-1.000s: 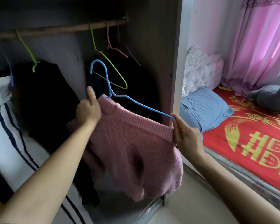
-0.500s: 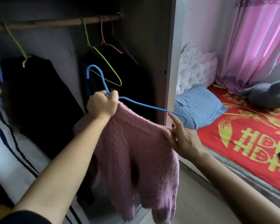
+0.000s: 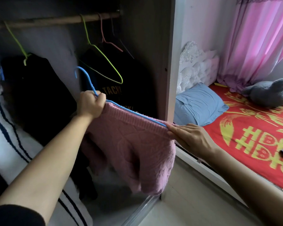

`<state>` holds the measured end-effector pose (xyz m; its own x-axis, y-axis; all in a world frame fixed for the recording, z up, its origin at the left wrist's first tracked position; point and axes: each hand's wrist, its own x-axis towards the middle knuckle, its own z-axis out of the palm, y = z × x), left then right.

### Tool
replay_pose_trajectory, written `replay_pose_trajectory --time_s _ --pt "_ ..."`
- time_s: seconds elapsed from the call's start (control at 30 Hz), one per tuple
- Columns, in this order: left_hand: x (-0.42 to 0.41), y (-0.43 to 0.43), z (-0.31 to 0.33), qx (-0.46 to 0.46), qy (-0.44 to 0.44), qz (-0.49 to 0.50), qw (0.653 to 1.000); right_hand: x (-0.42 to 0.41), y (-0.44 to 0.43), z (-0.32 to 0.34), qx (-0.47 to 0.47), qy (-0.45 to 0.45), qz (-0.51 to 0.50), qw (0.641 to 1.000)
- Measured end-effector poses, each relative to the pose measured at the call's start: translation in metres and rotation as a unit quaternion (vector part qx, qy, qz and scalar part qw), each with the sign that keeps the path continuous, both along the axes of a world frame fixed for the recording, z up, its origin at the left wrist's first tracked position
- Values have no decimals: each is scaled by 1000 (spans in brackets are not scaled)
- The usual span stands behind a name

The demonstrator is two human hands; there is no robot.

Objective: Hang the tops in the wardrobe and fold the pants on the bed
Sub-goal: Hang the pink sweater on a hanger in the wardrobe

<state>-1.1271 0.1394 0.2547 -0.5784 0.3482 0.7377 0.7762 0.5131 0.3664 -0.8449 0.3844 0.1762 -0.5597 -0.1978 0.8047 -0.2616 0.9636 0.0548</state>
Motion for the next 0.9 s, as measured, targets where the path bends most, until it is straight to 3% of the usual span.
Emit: replay_pose_trajectory --time_s 0.17,0.3,0.4,0.5,0.63,0.77,0.9 --pt "18 20 -13 -115 35 -27 992 -15 6 12 126 -83 -6 988" --pt "36 40 -21 -160 23 -5 987 -29 10 49 83 -45 -44 995" --pt "50 57 -17 -143 -16 -12 989 -50 -19 60 43 7 -21 999" --pt "61 68 -9 -112 -112 -36 987 -63 -42 54 91 -55 2 994" --pt "56 57 -6 -33 -232 -128 964 -56 -20 62 -81 -144 -66 984" --pt "63 60 -8 27 -207 -152 966 -66 -9 72 -68 -308 -53 948" --pt "45 43 -9 50 -177 -118 976 -58 27 87 -110 -279 -103 948"
